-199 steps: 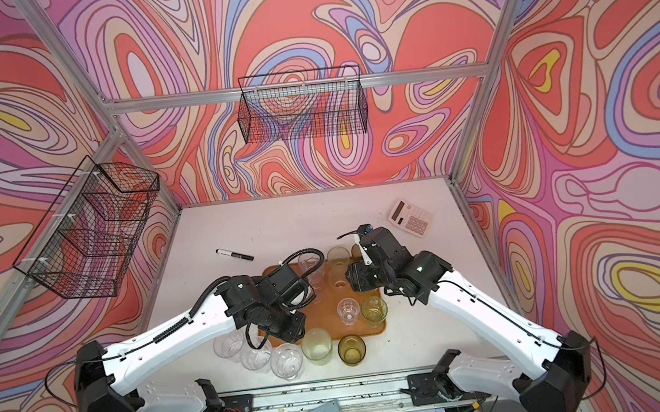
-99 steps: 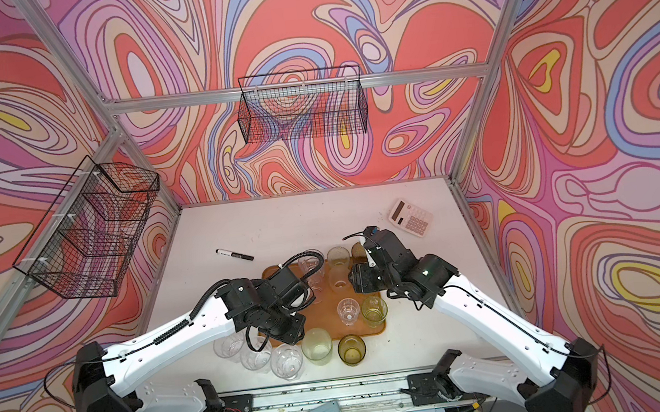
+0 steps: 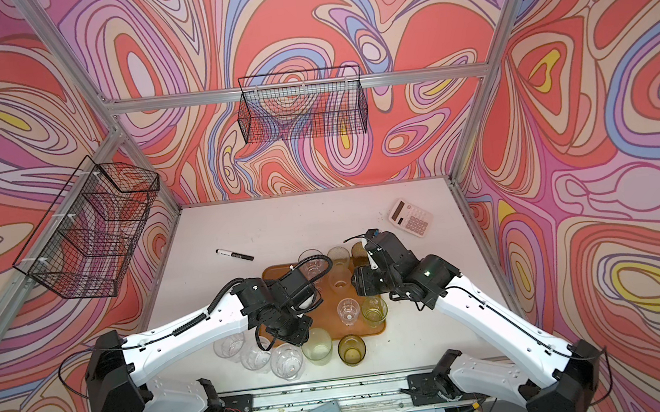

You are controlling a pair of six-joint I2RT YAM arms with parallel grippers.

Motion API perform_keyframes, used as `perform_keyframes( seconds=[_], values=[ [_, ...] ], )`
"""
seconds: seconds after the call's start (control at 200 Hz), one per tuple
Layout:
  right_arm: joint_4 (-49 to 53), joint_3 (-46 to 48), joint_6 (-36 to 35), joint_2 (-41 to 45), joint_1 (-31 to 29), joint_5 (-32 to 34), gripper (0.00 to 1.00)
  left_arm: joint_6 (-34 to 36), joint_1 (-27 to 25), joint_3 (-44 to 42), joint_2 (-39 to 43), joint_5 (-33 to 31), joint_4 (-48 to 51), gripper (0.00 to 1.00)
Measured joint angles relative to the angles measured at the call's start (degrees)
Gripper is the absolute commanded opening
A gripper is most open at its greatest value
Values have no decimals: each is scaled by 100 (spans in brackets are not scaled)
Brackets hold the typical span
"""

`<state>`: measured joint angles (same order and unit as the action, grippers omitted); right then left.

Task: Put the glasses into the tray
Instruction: 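Move the left gripper down to the pale yellow textured glass beside the tray, then close the left gripper on the rim of the pale yellow textured glass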

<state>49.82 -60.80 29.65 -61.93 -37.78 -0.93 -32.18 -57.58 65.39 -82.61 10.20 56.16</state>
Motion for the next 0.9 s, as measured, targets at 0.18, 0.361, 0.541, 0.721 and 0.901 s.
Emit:
perform_keyframes(
  seconds=[0.18,0.361,0.541,0.721,0.901],
  values=[
    [33,0,-22,35,0,0,68,-101,-50,9,-72,-37,-70,24],
    [48,0,-61,72,0,0,68,-114,-50,76,-249,-107,-94,21],
    [46,0,-68,72,0,0,68,-114,-50,129,-321,-140,-107,17],
    [55,0,-98,72,0,0,68,-114,-50,140,-321,-149,-118,13],
    [79,-4,-116,72,0,2,68,-114,-52,190,-321,-149,-116,10]
  ],
)
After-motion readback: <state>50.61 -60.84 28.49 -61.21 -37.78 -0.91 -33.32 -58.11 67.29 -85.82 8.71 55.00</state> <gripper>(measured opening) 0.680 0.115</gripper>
